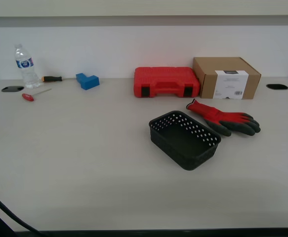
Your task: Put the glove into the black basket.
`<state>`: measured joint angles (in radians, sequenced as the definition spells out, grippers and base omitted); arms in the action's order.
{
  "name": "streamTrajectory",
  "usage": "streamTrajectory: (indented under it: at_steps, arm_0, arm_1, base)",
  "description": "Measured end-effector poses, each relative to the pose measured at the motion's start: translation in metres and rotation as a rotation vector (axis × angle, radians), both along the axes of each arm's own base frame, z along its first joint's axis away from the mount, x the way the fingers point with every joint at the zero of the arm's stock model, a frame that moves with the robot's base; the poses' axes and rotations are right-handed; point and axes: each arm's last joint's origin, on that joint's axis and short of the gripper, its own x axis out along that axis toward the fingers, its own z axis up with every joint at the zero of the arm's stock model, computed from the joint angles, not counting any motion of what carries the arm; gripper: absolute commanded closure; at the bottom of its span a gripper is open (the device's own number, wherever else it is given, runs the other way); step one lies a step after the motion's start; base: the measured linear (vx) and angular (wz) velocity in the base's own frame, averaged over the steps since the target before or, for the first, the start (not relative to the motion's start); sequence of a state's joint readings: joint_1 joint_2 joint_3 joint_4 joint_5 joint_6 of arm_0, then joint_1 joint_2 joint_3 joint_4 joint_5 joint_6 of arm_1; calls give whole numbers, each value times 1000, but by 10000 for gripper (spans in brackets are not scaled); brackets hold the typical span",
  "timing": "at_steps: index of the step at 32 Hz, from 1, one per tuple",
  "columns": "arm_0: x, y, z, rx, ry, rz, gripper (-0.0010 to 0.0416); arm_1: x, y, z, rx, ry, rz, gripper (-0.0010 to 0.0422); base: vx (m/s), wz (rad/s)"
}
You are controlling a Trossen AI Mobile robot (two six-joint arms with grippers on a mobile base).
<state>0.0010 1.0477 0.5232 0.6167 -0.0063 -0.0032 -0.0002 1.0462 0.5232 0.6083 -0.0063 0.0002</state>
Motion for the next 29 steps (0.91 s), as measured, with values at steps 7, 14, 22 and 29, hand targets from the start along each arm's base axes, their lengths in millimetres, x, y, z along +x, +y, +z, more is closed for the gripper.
streamTrajectory:
  at_steps: [7, 14, 22, 29]
  arm_0:
    - [0, 0, 0, 0, 0, 0, 405]
    - [0, 0, 0, 0, 0, 0, 405]
    - [0, 0, 0, 0, 0, 0, 405]
    - [0, 0, 0, 0, 0, 0, 405]
  arm_1:
    - [0, 0, 0, 0, 0, 1, 412]
    - [0, 0, 0, 0, 0, 1, 412]
    - [0, 0, 0, 0, 0, 1, 412]
    - [0, 0, 0, 0, 0, 1, 412]
  base:
    - [0, 0]
    - [0, 0]
    - [0, 0]
    - [0, 0]
